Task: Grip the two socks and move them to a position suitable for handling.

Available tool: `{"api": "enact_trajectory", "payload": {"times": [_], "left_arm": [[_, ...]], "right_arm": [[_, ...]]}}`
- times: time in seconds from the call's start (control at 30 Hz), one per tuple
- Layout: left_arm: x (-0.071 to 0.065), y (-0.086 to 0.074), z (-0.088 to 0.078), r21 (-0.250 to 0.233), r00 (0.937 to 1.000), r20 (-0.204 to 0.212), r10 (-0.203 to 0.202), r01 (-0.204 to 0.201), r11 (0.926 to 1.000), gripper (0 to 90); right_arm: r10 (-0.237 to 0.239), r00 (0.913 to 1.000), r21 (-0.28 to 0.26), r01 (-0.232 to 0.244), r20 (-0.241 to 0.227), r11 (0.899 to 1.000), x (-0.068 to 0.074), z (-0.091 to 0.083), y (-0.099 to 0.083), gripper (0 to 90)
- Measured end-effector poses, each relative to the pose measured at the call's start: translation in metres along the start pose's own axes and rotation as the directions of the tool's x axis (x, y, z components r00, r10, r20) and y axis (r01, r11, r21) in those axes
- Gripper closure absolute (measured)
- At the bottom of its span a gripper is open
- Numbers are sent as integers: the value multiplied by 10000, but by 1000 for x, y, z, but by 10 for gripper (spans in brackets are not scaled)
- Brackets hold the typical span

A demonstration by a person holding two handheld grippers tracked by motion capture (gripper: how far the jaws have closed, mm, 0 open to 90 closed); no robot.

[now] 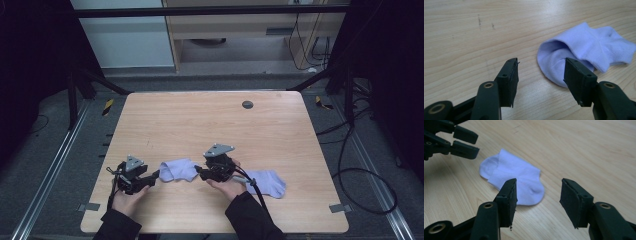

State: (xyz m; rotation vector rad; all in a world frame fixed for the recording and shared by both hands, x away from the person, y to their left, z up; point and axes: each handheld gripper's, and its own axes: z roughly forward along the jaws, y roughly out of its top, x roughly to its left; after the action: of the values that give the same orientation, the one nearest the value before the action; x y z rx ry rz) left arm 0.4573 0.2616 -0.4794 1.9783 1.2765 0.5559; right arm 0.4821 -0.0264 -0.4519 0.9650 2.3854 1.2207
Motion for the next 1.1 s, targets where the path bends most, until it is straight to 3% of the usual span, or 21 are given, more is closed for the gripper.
{"api": "enact_trajectory", "payload": {"times": [0.27, 0.63, 0.83, 0.97, 1.1], "left_arm": [[-9, 2, 11, 315, 9998, 102, 147, -150, 9994, 503], [-11, 1, 20, 725, 9994, -88, 331, -324, 9968, 590], [-11, 0, 22, 803, 9995, -43, 319, -314, 9963, 678], [-10, 0, 23, 837, 9994, 29, 345, -346, 9959, 736], [-11, 0, 23, 840, 9993, 89, 355, -361, 9958, 789]], "right_arm": [[-433, 9981, 777, 467, -449, 9959, 15, 29, -4, 542], [-1072, 9925, 1446, 1148, -588, 9828, 31, 55, -9, 620], [-1384, 9892, 1710, 1445, -473, 9746, 36, 60, -11, 754], [-1194, 9911, 1857, 1283, -581, 9742, 37, 59, -9, 819], [-872, 9932, 1435, 976, -771, 9848, 35, 52, -6, 825]]}}
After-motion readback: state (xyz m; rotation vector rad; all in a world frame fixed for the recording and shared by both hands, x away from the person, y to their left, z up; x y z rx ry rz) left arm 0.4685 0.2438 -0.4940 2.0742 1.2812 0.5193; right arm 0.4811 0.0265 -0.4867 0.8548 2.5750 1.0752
